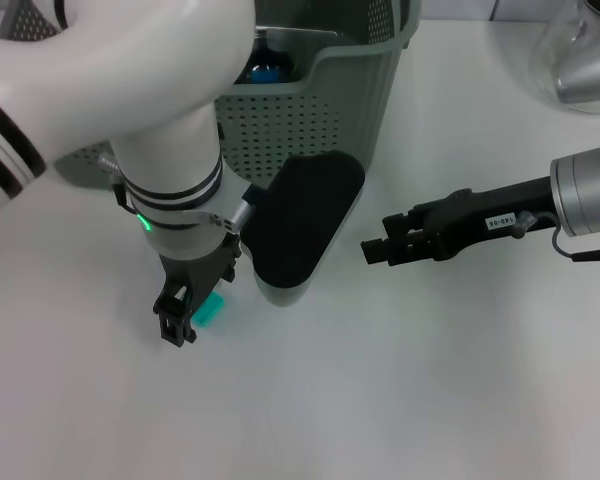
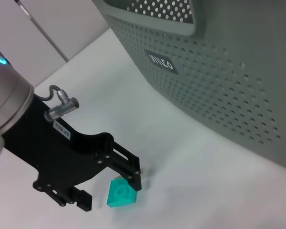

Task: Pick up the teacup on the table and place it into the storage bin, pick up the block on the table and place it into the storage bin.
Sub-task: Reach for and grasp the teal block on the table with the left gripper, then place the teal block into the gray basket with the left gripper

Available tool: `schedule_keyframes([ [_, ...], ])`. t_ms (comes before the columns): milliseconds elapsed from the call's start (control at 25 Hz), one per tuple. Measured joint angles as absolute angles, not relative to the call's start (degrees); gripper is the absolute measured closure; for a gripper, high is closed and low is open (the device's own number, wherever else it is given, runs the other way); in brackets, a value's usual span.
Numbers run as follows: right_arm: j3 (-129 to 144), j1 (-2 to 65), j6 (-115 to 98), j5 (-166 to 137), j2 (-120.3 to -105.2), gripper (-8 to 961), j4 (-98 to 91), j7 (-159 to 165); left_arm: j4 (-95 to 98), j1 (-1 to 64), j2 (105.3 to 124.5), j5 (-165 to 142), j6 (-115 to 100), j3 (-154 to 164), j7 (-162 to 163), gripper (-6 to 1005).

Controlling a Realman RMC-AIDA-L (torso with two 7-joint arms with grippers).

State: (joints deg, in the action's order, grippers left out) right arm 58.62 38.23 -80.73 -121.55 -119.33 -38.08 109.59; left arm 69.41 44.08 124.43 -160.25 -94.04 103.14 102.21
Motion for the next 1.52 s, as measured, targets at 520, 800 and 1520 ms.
schedule_keyframes([
  [520,58.62,38.14,-80.68,-121.55,-119.36,279,-37.97,109.51,65.83,44.29,124.45,-160.43,-90.40,102.96,101.68,234],
  [800,58.62,38.11,-80.60,-121.55,-119.36,279,-37.97,109.37,64.63,44.39,124.42,-160.56,-89.06,102.88,101.61,394],
  [1520,58.62,37.88,-80.54,-121.58,-118.67,279,-38.10,109.66,73.69,43.29,124.56,-158.52,-97.61,96.90,104.01,600],
])
